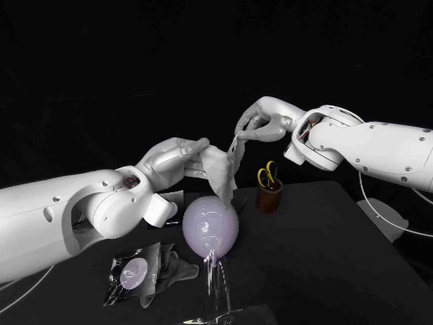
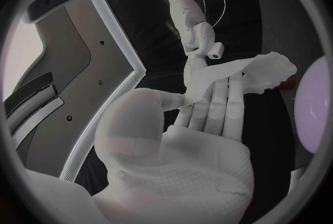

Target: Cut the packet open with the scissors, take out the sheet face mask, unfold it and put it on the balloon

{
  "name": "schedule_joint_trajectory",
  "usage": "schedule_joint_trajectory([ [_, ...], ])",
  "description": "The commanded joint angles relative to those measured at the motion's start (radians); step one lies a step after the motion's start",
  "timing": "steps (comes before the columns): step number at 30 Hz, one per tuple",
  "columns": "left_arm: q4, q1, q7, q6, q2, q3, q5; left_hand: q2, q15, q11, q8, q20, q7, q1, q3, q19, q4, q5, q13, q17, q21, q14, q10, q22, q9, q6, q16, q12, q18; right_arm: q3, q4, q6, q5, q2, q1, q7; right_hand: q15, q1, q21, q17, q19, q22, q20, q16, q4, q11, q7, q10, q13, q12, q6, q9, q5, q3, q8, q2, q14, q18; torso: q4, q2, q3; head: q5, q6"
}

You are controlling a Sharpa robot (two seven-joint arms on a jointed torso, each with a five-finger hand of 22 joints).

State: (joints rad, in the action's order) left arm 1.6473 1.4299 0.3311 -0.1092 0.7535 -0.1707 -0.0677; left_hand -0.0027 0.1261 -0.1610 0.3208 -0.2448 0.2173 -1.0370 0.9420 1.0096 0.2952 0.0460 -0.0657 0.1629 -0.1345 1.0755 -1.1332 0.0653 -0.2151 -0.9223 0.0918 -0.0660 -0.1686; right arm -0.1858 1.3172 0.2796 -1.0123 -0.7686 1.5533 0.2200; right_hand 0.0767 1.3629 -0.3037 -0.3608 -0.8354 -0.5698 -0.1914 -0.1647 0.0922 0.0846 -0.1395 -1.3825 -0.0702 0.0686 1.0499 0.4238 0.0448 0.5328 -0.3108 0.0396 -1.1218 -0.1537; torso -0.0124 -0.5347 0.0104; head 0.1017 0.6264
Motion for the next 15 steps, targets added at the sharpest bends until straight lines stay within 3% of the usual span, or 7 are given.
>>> schedule_joint_trajectory([
  [1, 0.026, -0.022, 0.049, -0.083, -0.013, -0.002, 0.092, 0.004, 0.004, -0.004, -0.003, 0.0, 0.003, -0.007, -0.006, -0.001, 0.002, 0.003, 0.001, 0.002, 0.004, 0.001, 0.007, 0.001, -0.001, 0.001, -0.003, 0.003, -0.017, -0.001, 0.009, -0.038, -0.117, -0.008, -0.001, 0.024, 0.002, 0.004, -0.006, 0.002, 0.007, -0.001, -0.002, 0.004, 0.0, -0.005, -0.003, 0.002, 0.002, -0.004, 0.004, 0.003, 0.003, 0.006, -0.006, -0.006, -0.001, -0.019, 0.0009, 0.01, 0.0047, 0.006, 0.003],
  [6, 0.059, -0.07, 0.072, -0.13, -0.034, -0.004, 0.123, 0.01, 0.006, -0.006, -0.006, 0.0, 0.004, -0.004, -0.012, -0.001, 0.002, 0.003, 0.002, 0.001, 0.006, -0.004, 0.014, 0.001, 0.0, 0.005, -0.006, 0.004, -0.017, -0.005, 0.026, -0.072, -0.226, -0.02, -0.004, 0.016, 0.003, 0.004, -0.006, 0.002, 0.008, -0.002, -0.002, 0.004, 0.001, -0.005, -0.003, 0.002, 0.001, -0.004, 0.004, 0.003, 0.003, 0.005, -0.006, -0.005, -0.001, -0.019, 0.0019, 0.017, 0.0068, 0.012, 0.013],
  [15, 0.108, -0.139, 0.102, -0.179, -0.048, -0.007, 0.127, 0.023, 0.023, -0.023, -0.036, -0.014, 0.015, 0.004, -0.037, -0.034, 0.001, 0.003, 0.004, -0.008, 0.029, -0.045, 0.095, -0.001, 0.013, 0.061, -0.026, 0.006, -0.015, -0.011, 0.042, -0.111, -0.376, -0.029, -0.02, -0.009, 0.003, 0.003, -0.006, 0.002, 0.01, -0.003, -0.002, 0.005, 0.0, -0.006, -0.003, 0.003, 0.001, -0.004, 0.005, 0.003, 0.003, 0.005, -0.007, -0.004, -0.001, -0.019, 0.0036, 0.023, 0.0098, 0.022, 0.036],
])
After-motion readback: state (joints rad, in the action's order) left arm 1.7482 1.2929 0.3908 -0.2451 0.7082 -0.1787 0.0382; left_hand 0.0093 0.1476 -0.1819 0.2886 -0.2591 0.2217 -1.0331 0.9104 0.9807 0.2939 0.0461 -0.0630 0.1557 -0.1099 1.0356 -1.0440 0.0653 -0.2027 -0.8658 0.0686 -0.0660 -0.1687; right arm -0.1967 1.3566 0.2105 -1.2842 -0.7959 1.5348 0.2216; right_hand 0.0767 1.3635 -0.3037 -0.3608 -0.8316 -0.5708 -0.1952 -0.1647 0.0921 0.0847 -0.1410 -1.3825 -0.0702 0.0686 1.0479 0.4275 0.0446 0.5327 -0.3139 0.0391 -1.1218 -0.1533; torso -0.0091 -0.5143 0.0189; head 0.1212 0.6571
